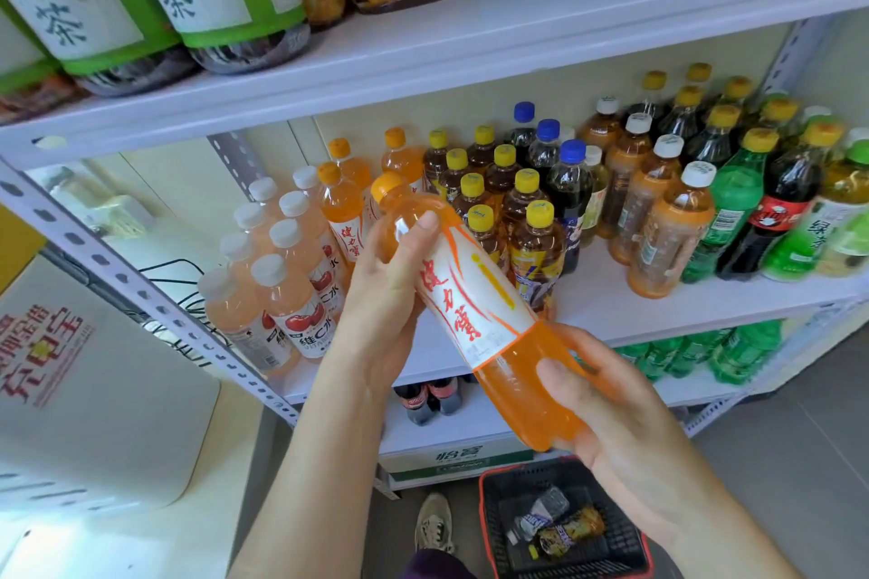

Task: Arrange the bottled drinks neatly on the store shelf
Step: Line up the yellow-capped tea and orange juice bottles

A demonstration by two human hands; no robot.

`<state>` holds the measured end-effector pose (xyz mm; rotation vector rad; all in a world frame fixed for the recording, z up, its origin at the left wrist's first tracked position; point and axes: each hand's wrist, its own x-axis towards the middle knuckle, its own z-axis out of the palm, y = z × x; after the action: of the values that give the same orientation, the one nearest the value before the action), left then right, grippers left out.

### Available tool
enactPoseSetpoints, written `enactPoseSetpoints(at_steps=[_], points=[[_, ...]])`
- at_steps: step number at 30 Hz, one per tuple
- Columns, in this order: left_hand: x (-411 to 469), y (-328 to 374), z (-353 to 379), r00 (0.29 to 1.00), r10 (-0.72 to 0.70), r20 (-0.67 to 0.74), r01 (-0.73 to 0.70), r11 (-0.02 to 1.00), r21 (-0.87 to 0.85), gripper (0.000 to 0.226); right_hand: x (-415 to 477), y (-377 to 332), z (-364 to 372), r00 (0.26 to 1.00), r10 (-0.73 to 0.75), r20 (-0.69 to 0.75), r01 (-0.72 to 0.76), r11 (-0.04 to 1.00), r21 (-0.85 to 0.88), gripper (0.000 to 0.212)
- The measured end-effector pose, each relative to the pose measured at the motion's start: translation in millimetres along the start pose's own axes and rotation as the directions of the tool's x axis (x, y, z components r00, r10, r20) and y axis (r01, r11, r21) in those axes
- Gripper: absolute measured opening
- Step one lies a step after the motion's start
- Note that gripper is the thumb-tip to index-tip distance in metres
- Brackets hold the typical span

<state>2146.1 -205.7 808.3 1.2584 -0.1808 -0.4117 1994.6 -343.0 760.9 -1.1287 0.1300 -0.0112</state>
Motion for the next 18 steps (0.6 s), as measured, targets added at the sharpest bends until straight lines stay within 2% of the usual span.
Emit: enactPoseSetpoints(at_steps=[2, 4, 8, 9, 11, 13, 15, 17, 18], points=[[-1, 4, -2, 1.000, 0.027, -0.012, -0.026, 0.992, 0.126, 0.073, -1, 4, 0, 0.986, -0.114, -0.119, 0.089, 0.977, -0.195, 0.063], [1, 5, -5, 0.999, 0.023, -0.026, -0.018, 0.986, 0.168, 0.074, -1, 4, 1, 0.954, -0.216, -0.209, 0.108, 0.896, -0.431, 0.063], [4, 7, -8, 0.997, -0.015, -0.081, 0.024, 0.993, 0.116, 0.065, -1, 15, 0, 0.892, -0.391, -0.226, 0.109, 0.671, -0.733, 0.067], [5, 8, -8, 0.995, -0.029, -0.093, 0.037, 0.996, 0.084, 0.062, 0, 17, 2, 0.882, -0.429, -0.196, 0.123, 0.612, -0.781, 0.066], [6, 7, -9, 0.993, -0.035, -0.115, 0.038, 0.999, 0.025, 0.056, 2, 18, 3, 0.874, -0.463, -0.146, 0.158, 0.556, -0.816, 0.066], [6, 6, -9, 0.993, -0.012, -0.114, 0.009, 1.000, -0.030, 0.048, 4, 16, 0, 0.898, -0.418, -0.134, 0.156, 0.588, -0.794, 0.069], [8, 4, -11, 0.994, 0.009, -0.104, -0.018, 0.996, -0.083, 0.039, 6, 8, -6, 0.942, -0.290, -0.167, 0.109, 0.739, -0.665, 0.071], [9, 2, -13, 0.995, 0.020, -0.097, -0.032, 0.992, -0.119, 0.034, 10, 1, -11, 0.987, -0.074, -0.142, 0.024, 0.945, -0.325, 0.071], [10, 1, -14, 0.995, 0.017, -0.094, -0.030, 0.991, -0.134, 0.037, 12, -1, -13, 0.996, 0.037, -0.085, -0.047, 0.992, -0.118, 0.070]])
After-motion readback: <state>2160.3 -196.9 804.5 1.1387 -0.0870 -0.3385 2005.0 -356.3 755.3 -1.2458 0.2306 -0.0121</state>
